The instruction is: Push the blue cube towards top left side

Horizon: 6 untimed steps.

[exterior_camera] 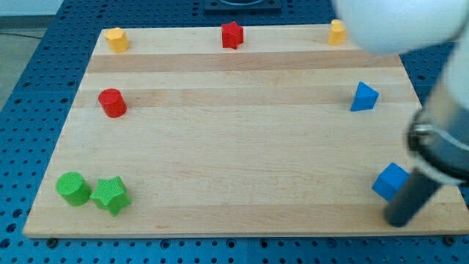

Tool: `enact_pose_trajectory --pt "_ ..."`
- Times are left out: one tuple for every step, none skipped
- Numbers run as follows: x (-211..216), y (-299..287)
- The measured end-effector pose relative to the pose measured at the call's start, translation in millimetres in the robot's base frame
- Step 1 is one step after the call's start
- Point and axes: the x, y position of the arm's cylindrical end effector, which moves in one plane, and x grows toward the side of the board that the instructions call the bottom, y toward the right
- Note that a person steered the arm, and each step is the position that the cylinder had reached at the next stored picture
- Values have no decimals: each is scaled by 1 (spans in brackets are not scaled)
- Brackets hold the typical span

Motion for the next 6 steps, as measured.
enact_pose_trajectory --pt "-3 50" --pt "-30 48" --pt "-34 36" --pt "-32 -5" --pt "-35 -37" --pt "-58 -15"
